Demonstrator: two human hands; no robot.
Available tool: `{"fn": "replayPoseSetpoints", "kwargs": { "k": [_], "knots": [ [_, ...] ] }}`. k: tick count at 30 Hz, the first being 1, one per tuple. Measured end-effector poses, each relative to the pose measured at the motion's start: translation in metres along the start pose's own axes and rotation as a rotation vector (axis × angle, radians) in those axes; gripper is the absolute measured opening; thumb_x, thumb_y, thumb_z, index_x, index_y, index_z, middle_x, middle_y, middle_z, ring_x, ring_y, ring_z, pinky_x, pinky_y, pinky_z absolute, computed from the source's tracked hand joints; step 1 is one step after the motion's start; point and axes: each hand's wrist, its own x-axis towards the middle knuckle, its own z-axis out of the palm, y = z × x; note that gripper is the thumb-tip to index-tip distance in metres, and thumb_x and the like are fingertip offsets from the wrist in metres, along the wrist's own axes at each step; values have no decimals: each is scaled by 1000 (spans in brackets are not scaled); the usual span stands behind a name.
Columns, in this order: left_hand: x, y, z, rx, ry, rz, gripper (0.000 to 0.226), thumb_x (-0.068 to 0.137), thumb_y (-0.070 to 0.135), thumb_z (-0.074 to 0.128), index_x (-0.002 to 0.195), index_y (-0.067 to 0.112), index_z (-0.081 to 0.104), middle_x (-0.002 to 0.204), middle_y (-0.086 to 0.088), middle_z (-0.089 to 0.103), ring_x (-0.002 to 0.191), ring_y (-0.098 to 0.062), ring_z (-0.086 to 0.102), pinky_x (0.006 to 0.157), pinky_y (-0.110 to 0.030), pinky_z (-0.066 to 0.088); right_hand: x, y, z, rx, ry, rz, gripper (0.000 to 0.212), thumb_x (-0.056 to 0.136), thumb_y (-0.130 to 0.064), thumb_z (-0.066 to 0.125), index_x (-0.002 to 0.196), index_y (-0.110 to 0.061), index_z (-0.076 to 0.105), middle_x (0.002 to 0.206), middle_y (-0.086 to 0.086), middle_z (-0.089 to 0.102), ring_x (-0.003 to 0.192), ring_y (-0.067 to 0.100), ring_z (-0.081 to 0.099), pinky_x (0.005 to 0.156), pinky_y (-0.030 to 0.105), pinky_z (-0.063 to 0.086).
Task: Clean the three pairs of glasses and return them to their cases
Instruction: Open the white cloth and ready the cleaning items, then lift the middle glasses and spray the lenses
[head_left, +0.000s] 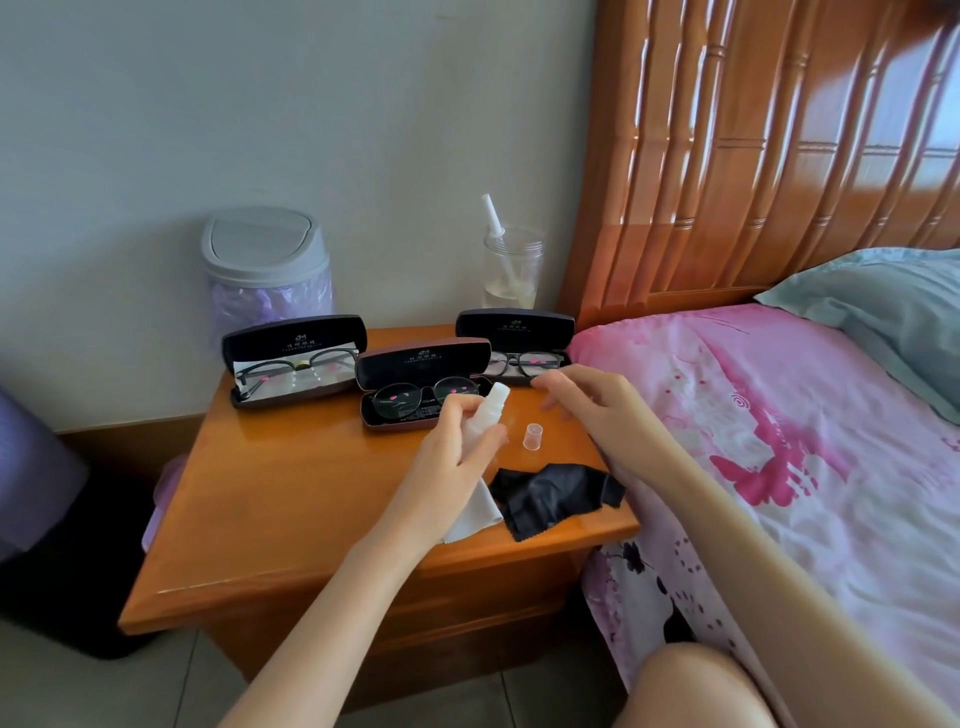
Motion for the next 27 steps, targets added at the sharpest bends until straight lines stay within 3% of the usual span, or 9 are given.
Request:
{"fn": "replayPoseSetpoints", "kwargs": {
  "k": [2,4,7,12,14,17,20,23,27],
  "knots": [
    [1,5,3,-50,13,22,31,94,36,49,119,25,34,105,4,60,89,1,58,74,-5,43,-11,-16,2,88,-101,-28,39,87,-53,49,100,-24,71,91,-5,70,86,7,62,80,22,47],
    [2,10,8,-93,21,57,35,93,35,47,117,21,27,96,3,60,79,7,59,73,-8,45,-15,-18,10,72,-173,-62,24,88,-43,59,95,-25,74,90,-10,68,89,9,58,79,22,44],
    [2,13,13,-131,40,71,34,95,29,45,119,22,22,92,2,61,75,9,59,73,-10,48,-14,-13,20,78,-123,-52,14,87,-33,67,97,-28,74,92,-16,65,96,15,53,82,28,42],
    [3,11,10,-98,-43,37,58,89,33,56,135,30,21,104,22,55,92,18,56,83,-9,47,-13,-7,30,254,-40,24,14,87,-29,68,99,-24,72,93,-10,67,100,23,60,90,41,48],
    [4,6,2,-54,-73,28,55,85,42,57,134,34,35,116,22,54,105,14,53,89,-11,46,-12,-9,30,347,17,25,16,89,-25,65,102,-17,70,94,1,70,93,25,64,81,34,52],
    [12,-10,-22,165,90,51,33,91,31,58,123,30,53,121,17,53,111,6,50,100,-19,40,-9,-12,25,461,114,30,17,94,-20,58,106,-10,64,100,9,70,82,17,64,66,19,51],
    [23,-28,-50,555,250,53,32,91,20,60,123,21,56,123,7,54,118,-9,47,97,-19,32,-7,-8,23,491,139,39,19,96,-22,54,108,-9,59,102,10,70,87,10,66,69,17,53],
    [40,-38,-63,773,257,51,32,89,20,62,121,18,58,124,2,55,121,-16,45,98,-25,34,-8,-5,27,507,135,60,20,95,-23,54,107,-8,58,100,12,71,85,12,67,71,20,54],
    [56,-42,-59,877,183,27,39,90,27,59,128,19,53,130,2,53,122,-17,44,97,-27,37,-9,-3,31,518,115,65,19,95,-23,53,106,-9,59,96,9,72,84,17,67,74,27,56]
  ]
}}
